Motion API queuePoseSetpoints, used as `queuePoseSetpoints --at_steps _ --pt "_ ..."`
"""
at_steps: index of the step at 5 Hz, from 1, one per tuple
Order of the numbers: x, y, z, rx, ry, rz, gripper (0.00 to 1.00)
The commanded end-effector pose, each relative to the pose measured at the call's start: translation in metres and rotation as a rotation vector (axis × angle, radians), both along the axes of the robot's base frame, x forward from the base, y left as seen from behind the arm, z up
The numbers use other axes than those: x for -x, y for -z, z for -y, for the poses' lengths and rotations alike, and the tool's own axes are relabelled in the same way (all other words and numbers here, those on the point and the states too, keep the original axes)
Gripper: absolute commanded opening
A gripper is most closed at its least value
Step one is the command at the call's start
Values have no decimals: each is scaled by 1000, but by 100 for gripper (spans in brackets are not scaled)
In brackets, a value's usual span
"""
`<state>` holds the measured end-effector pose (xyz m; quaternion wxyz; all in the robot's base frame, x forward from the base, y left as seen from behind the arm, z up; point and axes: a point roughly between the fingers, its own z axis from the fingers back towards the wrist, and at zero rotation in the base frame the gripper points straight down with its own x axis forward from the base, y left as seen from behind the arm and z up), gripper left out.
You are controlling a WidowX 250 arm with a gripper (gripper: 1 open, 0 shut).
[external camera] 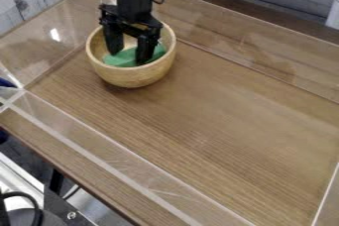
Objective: Remove the green block from inside the brown bowl and put it on the table
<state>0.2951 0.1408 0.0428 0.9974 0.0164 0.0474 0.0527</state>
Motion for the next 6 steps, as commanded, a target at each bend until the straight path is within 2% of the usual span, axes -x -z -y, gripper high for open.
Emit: queuePoseSetpoints --at_steps 1,3,4,6 --pt "-9 -9 -7 -13 -8 47 100" --pt "-11 0 -9 -7 -8 42 100" --pt "-12 2 -9 -6 -11 41 0" --pt "-13 -13 -7 1 -18 63 0"
